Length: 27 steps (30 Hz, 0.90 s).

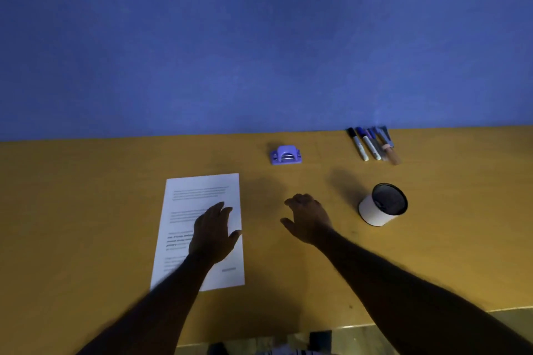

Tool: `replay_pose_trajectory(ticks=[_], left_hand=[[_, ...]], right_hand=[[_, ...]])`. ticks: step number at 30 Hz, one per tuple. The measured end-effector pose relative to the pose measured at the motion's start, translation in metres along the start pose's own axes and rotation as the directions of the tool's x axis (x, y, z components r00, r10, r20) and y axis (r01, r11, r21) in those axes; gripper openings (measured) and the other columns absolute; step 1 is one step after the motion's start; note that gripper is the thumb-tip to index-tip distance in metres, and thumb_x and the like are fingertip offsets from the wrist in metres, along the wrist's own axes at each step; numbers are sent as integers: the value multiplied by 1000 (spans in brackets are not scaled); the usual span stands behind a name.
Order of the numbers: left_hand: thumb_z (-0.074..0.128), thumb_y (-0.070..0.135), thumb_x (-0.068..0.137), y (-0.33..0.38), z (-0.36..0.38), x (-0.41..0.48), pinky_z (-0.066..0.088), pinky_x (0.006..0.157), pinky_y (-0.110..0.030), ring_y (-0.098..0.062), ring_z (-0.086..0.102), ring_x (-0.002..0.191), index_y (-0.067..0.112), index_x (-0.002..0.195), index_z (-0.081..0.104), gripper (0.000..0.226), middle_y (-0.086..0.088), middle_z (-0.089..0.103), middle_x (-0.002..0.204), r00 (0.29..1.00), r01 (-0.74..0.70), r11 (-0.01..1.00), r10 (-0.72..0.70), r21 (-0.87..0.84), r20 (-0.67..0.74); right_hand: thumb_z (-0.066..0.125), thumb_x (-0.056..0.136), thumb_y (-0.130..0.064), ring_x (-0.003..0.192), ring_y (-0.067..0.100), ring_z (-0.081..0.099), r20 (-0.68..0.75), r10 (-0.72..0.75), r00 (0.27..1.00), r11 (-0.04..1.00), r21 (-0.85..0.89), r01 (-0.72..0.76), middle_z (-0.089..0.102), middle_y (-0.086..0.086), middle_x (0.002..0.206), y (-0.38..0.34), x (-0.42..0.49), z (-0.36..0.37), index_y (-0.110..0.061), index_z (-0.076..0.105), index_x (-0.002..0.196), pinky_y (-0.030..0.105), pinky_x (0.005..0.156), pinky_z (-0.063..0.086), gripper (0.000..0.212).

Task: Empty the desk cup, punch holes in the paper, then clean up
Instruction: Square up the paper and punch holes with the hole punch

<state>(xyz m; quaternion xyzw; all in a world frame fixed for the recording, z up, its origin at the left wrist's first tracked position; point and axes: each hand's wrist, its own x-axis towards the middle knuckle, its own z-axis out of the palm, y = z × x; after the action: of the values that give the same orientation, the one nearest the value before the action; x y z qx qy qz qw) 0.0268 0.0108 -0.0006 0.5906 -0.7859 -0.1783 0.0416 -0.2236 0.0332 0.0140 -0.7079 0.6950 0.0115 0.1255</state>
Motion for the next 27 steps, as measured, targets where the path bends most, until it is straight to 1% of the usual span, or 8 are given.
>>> replay_pose_trajectory(ticks=[5,8,11,14,18,21,25,27], left_hand=[[51,56,90,-49,-2,-28,13,121,-50,-26,8,151,22,153,21,78,-6,10,164,1000,22,996,-23,90,7],[44,62,91,-73,-3,-40,7,122,-53,-27,-1,152,23,155,11,82,-7,-1,164,999,47,991,-48,122,6],[37,68,90,-90,-3,-47,6,120,-52,-28,-3,151,24,155,6,85,-7,-7,164,998,63,989,-67,131,23],[39,65,91,-101,2,-51,7,121,-52,-29,-3,151,25,155,5,84,-8,-7,164,996,23,992,-32,122,78],[45,62,91,-109,10,-55,10,122,-51,-31,-2,151,23,155,6,85,-11,-5,164,992,-37,993,23,112,126],[46,63,90,-113,13,-54,9,121,-50,-31,-2,151,23,155,6,86,-11,-7,164,991,-42,993,26,115,134],[48,62,89,-113,16,-54,10,120,-52,-33,-1,151,22,155,8,86,-12,-4,164,992,-51,992,37,111,123],[47,62,90,-114,17,-53,9,121,-52,-33,-2,151,23,155,6,86,-12,-6,164,991,-48,993,33,111,133]], right_hand=[[57,87,-52,123,26,49,6,-70,998,986,-151,70,54,6,134,-42,-7,29,-19,53,131,42,100,41,54],[56,87,-54,122,26,48,32,-43,999,989,-139,47,54,6,134,-64,-8,40,-19,54,129,42,99,42,55],[58,86,-54,120,26,49,76,28,997,1000,-15,-27,53,6,133,-85,-7,45,-17,54,129,41,97,45,57],[62,84,-52,123,28,47,120,88,989,986,128,-104,51,8,135,-101,-6,47,-15,50,133,42,98,45,62],[66,83,-49,120,28,49,111,111,988,979,160,-128,52,8,132,-120,-6,53,-14,48,131,42,93,48,62],[68,83,-45,122,26,48,114,119,986,964,224,-142,50,6,135,-132,-5,57,-16,45,137,42,95,50,65],[70,84,-36,124,25,48,99,195,976,905,364,-218,49,7,137,-148,0,58,-13,43,138,40,95,50,65],[73,82,-30,120,26,51,99,283,954,836,462,-296,51,9,133,-154,6,55,-12,43,137,37,92,53,65]])
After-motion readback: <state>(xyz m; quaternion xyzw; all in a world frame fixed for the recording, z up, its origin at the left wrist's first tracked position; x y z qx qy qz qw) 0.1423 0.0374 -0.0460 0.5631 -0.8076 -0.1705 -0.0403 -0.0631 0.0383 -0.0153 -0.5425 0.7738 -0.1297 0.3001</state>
